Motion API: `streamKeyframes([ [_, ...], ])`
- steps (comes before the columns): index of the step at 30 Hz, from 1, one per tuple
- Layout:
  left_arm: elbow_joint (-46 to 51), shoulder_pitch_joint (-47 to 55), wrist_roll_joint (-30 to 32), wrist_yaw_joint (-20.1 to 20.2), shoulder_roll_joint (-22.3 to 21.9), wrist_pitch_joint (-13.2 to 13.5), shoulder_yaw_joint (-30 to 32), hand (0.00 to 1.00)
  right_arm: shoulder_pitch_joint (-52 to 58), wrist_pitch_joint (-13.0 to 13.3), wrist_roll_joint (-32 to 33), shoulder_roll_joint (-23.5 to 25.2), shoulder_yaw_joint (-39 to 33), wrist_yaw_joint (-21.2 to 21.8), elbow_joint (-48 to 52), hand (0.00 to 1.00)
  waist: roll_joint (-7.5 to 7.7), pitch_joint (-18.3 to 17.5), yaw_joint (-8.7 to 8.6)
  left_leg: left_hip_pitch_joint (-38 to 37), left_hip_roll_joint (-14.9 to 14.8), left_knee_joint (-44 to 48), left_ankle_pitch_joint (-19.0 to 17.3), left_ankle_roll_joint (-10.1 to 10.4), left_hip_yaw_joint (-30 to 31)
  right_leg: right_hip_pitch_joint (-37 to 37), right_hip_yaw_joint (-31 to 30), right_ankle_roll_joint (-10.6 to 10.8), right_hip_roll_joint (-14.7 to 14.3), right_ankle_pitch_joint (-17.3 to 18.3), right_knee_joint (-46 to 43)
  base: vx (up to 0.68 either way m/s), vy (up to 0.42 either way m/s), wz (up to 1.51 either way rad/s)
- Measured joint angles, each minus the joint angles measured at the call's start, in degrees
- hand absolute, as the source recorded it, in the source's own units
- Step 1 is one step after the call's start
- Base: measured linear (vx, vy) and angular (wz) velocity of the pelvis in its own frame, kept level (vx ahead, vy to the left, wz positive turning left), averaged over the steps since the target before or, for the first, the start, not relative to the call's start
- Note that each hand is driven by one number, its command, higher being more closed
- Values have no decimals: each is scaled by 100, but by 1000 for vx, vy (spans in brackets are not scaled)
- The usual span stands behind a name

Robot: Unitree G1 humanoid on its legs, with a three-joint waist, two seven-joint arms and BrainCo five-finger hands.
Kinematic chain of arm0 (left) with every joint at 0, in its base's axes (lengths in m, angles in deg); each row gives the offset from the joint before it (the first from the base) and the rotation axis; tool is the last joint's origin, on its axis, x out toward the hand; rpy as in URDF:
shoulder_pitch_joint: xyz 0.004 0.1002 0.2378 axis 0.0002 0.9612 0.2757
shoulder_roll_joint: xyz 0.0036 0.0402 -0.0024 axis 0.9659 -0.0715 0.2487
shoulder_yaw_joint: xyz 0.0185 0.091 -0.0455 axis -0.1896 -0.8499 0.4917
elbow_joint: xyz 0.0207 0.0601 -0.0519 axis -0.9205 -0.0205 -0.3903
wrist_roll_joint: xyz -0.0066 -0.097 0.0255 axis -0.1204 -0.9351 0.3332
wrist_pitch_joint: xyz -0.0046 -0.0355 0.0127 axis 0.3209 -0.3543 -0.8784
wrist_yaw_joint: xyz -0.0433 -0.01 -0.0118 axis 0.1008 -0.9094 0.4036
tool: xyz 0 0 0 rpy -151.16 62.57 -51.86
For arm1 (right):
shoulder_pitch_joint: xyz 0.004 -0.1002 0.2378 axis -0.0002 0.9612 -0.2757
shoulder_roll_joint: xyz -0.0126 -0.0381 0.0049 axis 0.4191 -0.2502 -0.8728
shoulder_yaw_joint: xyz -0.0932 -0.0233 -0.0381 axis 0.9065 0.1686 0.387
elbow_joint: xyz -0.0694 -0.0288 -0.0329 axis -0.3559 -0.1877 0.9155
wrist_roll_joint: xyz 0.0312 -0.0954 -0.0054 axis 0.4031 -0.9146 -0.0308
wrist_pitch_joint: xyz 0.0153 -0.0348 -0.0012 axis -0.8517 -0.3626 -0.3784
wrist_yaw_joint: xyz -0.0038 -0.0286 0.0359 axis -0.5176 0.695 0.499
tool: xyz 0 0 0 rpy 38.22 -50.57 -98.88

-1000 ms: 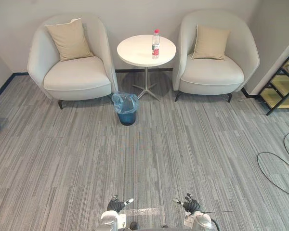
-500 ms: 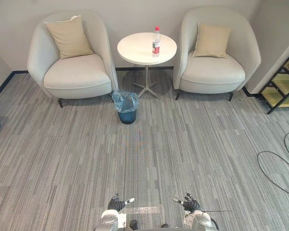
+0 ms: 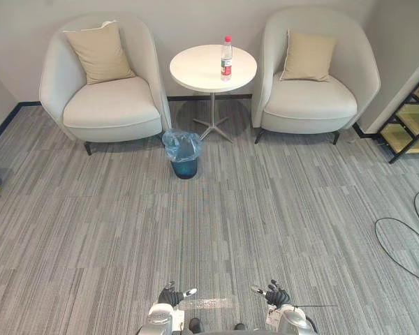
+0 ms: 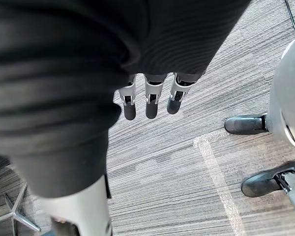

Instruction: Gather rubbish on tea table into small bin, then transfer packed bag to large trash can.

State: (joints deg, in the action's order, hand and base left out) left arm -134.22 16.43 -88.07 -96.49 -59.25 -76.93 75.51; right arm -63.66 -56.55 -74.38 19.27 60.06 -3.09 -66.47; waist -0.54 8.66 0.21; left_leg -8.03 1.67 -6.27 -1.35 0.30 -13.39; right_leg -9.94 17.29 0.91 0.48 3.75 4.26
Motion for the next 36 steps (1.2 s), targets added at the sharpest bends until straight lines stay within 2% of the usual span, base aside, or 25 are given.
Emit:
streamKeyframes([
  [4,16,-37,-2,1,31,-9,1,0,1,24,191,-7,-4,-30,43,0,59,48,-5,314,-36,413,-199,14,170,204,78,-84,30,236,-279,2,-27,20],
  [6,153,-78,-1,2,68,-9,8,0,14,28,216,-10,-5,-30,61,0,130,109,33,859,-179,1535,-684,73,194,339,123,-143,51,425,-557,94,-58,18],
  [8,318,-78,-2,3,91,-8,74,0,38,23,250,-7,-7,-30,112,0,172,156,39,1431,-331,2942,-904,81,122,279,111,-206,71,556,-688,104,-65,-7],
  [9,497,-65,-9,0,85,-8,133,0,143,30,363,-12,-4,-30,282,0,149,221,105,1756,-527,3979,-902,76,43,132,-16,-273,52,668,-760,120,-44,-35],
  [11,578,-76,-17,-2,79,-3,165,0,186,33,395,-17,1,-32,361,0,101,290,227,2037,-752,4866,-951,65,-26,-17,-184,-425,29,857,-802,133,35,-60],
  [12,639,-77,-20,0,34,-3,266,0,195,38,400,-52,-4,-44,415,0,23,286,242,2193,-821,5061,-1169,93,-24,-83,-307,-472,30,959,-835,159,64,-57],
  [14,685,-117,-68,-1,-4,-4,301,0,194,42,398,-130,-1,-52,404,0,-1,311,252,2525,-788,4722,-1287,101,-37,-133,-476,-517,108,1061,-830,200,63,-44],
  [15,757,-115,-125,1,-8,-1,302,0,192,41,398,-150,-3,-62,403,0,13,323,289,2636,-696,4208,-1230,121,-51,-139,-498,-443,212,1093,-837,359,121,-44],
  [17,783,-117,-132,3,-26,-2,289,0,200,12,396,-156,-2,-72,403,0,12,331,311,2702,-401,2829,-739,179,-37,-320,-602,-293,368,1195,-763,413,153,-34],
  [18,793,-73,-131,1,-60,-3,273,0,209,13,391,-170,5,-71,405,0,-37,301,326,2637,-264,2050,-294,237,-15,-385,-683,-175,390,1256,-695,444,190,-50],
  [19,812,-70,-134,2,-76,1,264,0,204,8,382,-194,43,-69,371,0,-15,278,407,2567,-151,1874,350,-122,58,-467,-887,-50,460,1331,-656,448,175,-42],
  [20,800,-105,-133,-2,-70,-9,275,0,179,6,378,-162,86,-66,361,0,64,226,382,2578,-23,1862,221,-225,25,-456,-938,-44,572,1306,-704,501,159,-18],
  [21,779,-173,-134,0,-33,-10,277,0,150,13,367,-115,118,-47,403,0,126,231,335,2594,49,1991,108,-336,-36,-297,-1086,89,704,1223,-1045,427,114,9],
  [23,680,-151,-132,-3,-53,-31,267,0,159,-3,331,-53,116,-44,401,0,178,223,356,2410,82,2130,-190,-401,-134,-46,-1512,182,781,1152,-1923,557,185,-6],
  [24,645,-133,-129,-3,-44,-53,218,0,160,-7,292,-25,123,-39,394,0,186,229,341,2096,88,2049,-295,-435,-201,230,-1730,475,807,967,-2823,646,223,-29],
  [25,596,-98,-129,-11,-22,-68,119,0,178,-9,184,6,151,-16,391,0,182,235,323,1584,89,1871,-405,-463,-230,524,-1910,890,801,682,-3969,512,167,-36],
  [26,567,-67,-127,-9,33,-70,52,0,182,-5,149,3,222,8,389,0,168,241,301,1232,84,1723,-473,-453,-214,727,-1899,1007,812,700,-4689,462,124,-47],
  [28,480,-73,-121,-15,80,-73,-27,0,186,12,134,-52,269,56,451,0,90,228,255,463,33,1283,-679,-336,-165,1289,-1449,585,931,981,-5903,365,72,-37],
  [29,375,-120,-127,-17,131,-71,-135,0,164,15,129,-88,281,71,516,0,34,271,225,125,-17,1117,-696,-325,-163,1599,-1076,232,1020,1218,-6068,828,-194,52],
  [30,281,-186,-129,-14,136,-62,-142,0,71,28,-58,-120,271,83,702,0,11,312,-22,-255,-437,1057,-711,-297,97,2585,-1025,158,675,1225,-3876,874,-273,82],
  [31,293,-106,-124,-13,152,-54,-151,0,136,29,-61,-100,277,81,686,0,112,275,-24,-316,-374,1071,-826,-81,161,2413,-1440,163,522,259,-2618,812,-345,105],
  [32,243,-105,-123,-6,202,-52,-132,0,171,57,-57,-31,272,83,655,0,400,326,-3,-550,-270,1087,-1068,262,266,2379,-1562,99,644,-18,-2583,358,-242,30],
  [33,186,-132,-125,-13,124,-52,-97,0,58,49,-59,-91,274,82,589,0,229,388,46,-591,-430,1115,-1185,373,291,2394,-1539,62,543,81,-2718,276,-215,12],
  [35,186,-188,-123,-6,-23,-36,-86,0,52,66,-56,-254,280,84,597,0,-42,329,22,-428,-671,1159,-1218,420,301,2411,-1539,53,303,163,-2522,286,-235,-6],
  [36,168,-188,-124,-4,-71,-37,-21,0,30,60,-56,-279,271,85,610,0,-109,339,11,-389,-794,1312,-1278,444,330,2405,-1455,-9,172,312,-2525,283,-227,1],
])
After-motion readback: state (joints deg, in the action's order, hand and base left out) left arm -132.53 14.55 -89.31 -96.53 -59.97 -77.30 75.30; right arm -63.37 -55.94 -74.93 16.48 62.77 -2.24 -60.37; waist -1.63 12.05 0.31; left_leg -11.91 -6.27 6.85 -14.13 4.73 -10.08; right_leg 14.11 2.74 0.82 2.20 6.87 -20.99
